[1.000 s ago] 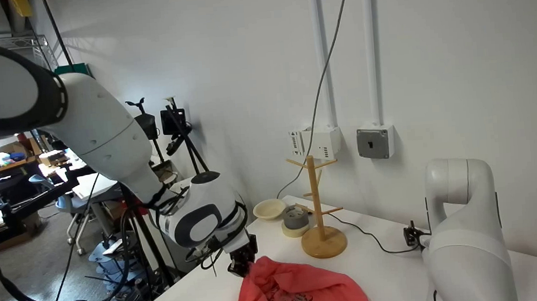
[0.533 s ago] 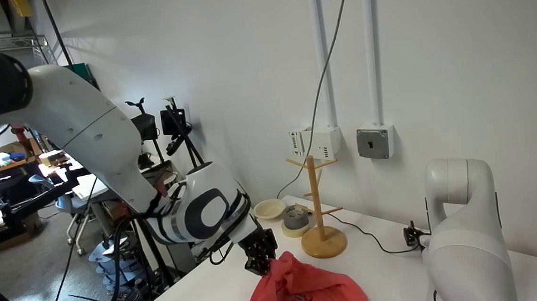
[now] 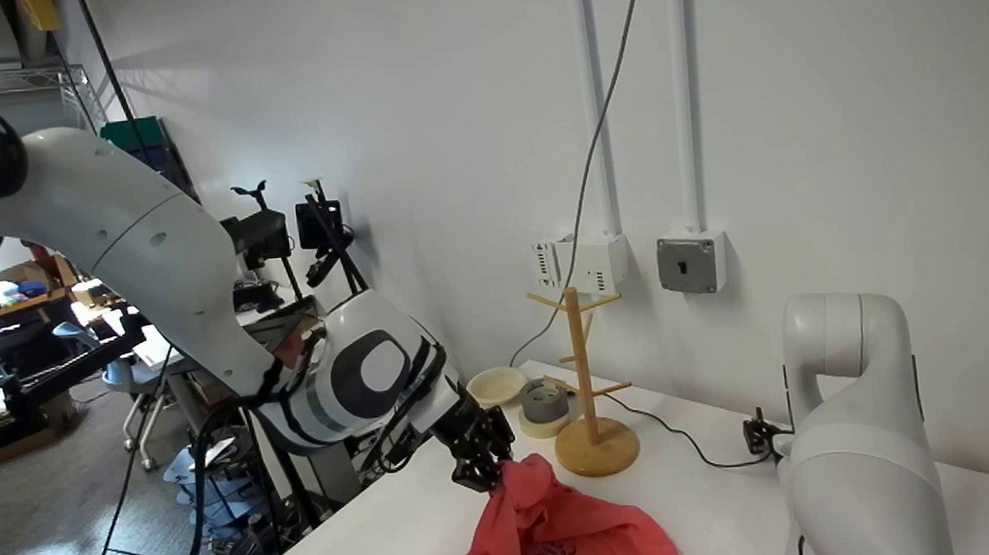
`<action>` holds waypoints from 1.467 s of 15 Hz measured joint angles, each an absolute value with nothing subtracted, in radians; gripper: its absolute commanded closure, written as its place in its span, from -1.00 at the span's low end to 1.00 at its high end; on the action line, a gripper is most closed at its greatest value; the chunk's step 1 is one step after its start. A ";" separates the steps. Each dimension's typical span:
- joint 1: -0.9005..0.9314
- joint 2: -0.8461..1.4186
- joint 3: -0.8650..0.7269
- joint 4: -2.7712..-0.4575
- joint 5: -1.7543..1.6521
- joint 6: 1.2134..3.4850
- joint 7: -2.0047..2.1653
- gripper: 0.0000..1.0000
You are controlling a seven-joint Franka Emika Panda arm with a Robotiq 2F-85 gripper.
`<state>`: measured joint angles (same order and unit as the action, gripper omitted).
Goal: Fold the pink object from the left end
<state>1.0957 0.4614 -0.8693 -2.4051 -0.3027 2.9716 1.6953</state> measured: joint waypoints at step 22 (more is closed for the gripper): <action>1.201 0.491 -0.900 -2.434 -0.188 2.968 1.711 0.94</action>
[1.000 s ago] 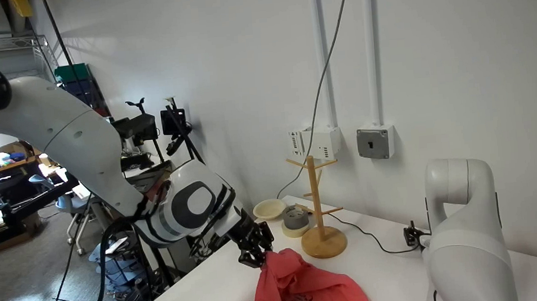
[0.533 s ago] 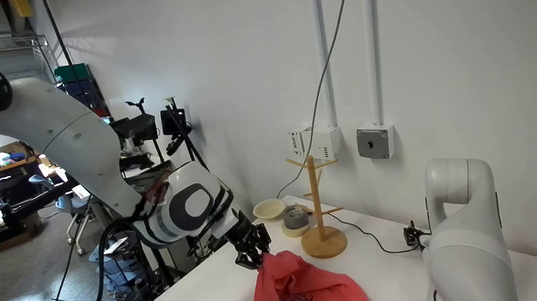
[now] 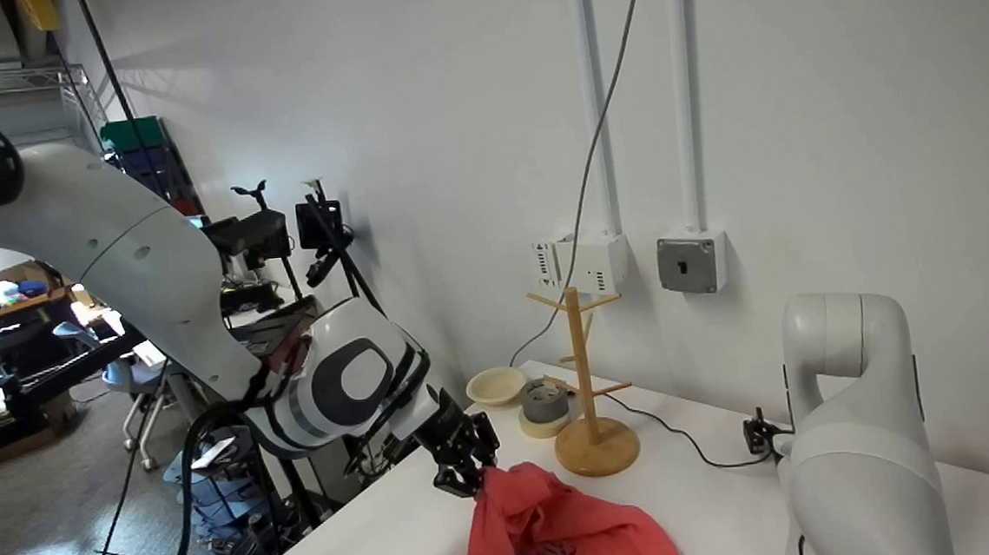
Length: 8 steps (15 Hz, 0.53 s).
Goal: Fold the pink object from the left end
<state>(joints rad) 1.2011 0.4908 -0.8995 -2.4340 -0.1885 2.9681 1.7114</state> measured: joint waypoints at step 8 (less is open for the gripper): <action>1.138 0.486 -0.900 -2.450 -0.125 2.967 1.711 0.94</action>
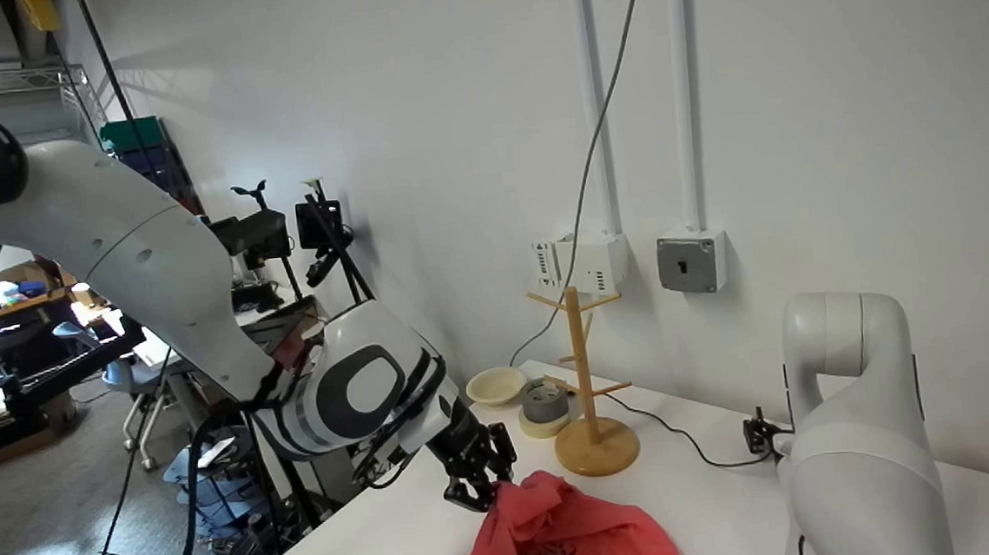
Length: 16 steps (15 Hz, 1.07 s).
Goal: Fold the pink object from the left end
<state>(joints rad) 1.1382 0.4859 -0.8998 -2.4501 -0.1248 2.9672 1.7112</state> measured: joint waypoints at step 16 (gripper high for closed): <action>0.751 0.482 -0.649 -2.383 0.061 3.055 1.711 -0.20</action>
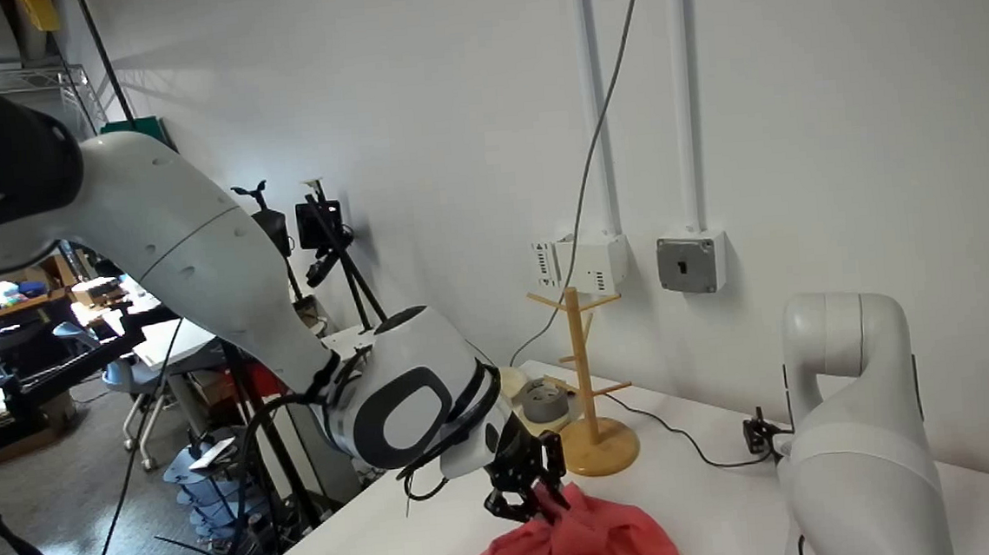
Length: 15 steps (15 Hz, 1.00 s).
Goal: Fold the pink object from the left end
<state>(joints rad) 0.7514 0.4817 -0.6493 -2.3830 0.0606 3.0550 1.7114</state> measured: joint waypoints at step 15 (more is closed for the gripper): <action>0.939 0.487 -0.839 -2.380 0.061 3.000 1.811 -1.00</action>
<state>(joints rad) 0.9392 0.4873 -0.8389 -2.3801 0.0609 2.9997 1.8113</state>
